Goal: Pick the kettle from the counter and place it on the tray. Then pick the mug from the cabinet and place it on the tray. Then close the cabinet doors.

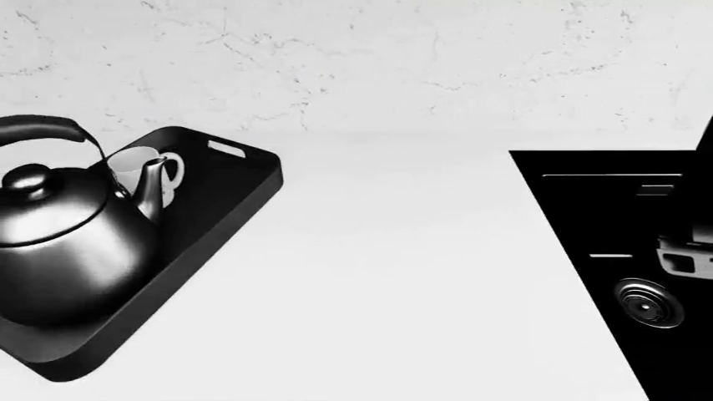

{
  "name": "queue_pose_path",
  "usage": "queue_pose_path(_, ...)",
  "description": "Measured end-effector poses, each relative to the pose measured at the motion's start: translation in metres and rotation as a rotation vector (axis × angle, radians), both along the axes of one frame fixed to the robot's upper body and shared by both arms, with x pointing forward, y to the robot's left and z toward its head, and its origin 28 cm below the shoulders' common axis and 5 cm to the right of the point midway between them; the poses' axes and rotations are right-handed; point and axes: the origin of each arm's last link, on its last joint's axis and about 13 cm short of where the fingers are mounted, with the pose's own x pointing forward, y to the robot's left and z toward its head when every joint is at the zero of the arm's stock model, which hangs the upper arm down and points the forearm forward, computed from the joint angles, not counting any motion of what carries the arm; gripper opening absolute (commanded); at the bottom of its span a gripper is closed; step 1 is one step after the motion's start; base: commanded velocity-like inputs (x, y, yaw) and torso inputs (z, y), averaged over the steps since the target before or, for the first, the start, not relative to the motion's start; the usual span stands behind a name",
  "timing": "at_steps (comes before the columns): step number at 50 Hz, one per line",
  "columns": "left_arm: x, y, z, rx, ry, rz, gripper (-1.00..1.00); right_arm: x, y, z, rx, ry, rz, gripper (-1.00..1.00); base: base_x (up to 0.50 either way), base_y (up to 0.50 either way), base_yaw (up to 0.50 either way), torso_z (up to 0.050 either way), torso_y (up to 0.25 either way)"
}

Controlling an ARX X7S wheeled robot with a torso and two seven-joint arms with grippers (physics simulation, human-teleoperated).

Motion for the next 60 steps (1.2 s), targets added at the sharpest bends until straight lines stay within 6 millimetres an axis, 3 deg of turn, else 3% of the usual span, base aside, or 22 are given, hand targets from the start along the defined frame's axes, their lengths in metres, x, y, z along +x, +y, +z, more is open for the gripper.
queue_pose_path(9,0.013,0.015,0.033,-0.035,-0.08,0.145,1.0,0.0,0.001,-0.004,0.021,0.013,0.009,1.0,0.0,0.0,0.0,0.0,0.0)
queue_pose_path(20,0.036,0.027,0.099,-0.043,-0.182,0.067,1.0,-0.001,0.001,-0.006,0.036,0.02,0.017,1.0,0.0,0.0,0.0,0.0,0.0)
queue_pose_path(31,0.056,0.012,0.178,0.02,-0.214,-0.104,1.0,-0.002,0.001,-0.009,0.044,0.024,0.025,1.0,0.0,0.0,0.0,0.0,0.0)
queue_pose_path(37,0.062,0.005,0.209,0.029,-0.197,-0.11,1.0,-0.004,0.0,-0.01,0.048,0.026,0.028,1.0,0.0,0.0,0.0,0.0,0.0)
queue_pose_path(47,0.07,-0.016,0.237,0.039,-0.163,-0.15,1.0,-0.006,-0.001,-0.012,0.054,0.029,0.031,1.0,0.0,0.0,0.0,0.002,0.0)
queue_pose_path(60,0.081,-0.058,0.252,0.039,-0.108,-0.184,1.0,-0.007,-0.002,-0.014,0.058,0.029,0.035,1.0,0.0,0.0,0.0,0.002,0.0)
